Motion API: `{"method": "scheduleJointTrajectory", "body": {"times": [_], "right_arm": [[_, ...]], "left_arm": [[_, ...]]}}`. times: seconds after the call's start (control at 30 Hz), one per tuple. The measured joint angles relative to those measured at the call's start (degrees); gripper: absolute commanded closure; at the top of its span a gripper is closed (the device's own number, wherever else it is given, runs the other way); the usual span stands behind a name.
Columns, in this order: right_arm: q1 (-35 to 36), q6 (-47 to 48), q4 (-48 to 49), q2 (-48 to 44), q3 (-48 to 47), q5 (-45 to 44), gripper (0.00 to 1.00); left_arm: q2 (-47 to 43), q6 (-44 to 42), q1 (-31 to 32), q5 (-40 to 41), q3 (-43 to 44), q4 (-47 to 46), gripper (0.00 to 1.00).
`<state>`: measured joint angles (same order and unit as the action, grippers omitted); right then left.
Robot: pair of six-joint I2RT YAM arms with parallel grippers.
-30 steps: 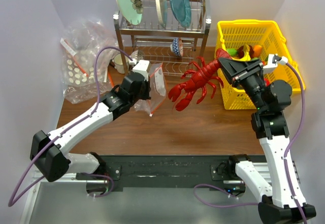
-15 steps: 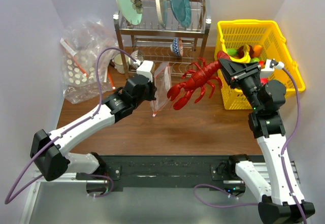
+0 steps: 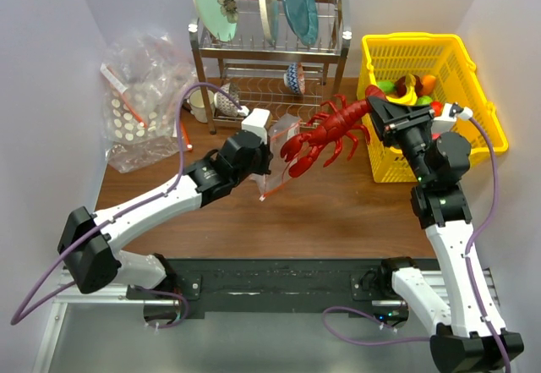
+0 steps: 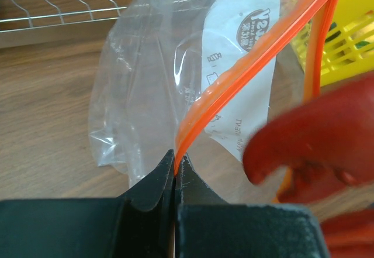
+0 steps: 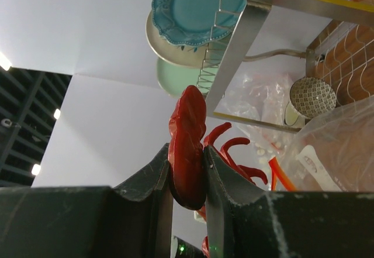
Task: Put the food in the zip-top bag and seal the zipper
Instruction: Place the fake lobster at the center of the board.
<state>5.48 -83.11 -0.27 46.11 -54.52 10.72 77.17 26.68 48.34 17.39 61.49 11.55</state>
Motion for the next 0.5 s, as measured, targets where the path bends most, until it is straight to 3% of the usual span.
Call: {"method": "scheduleJointTrajectory", "body": {"times": [0.5], "right_arm": [[3.0, 2.9, -0.5, -1.7, 5.4, -10.6, 1.00]], "left_arm": [[0.5, 2.5, 5.3, 0.2, 0.3, -0.4, 1.00]]}}
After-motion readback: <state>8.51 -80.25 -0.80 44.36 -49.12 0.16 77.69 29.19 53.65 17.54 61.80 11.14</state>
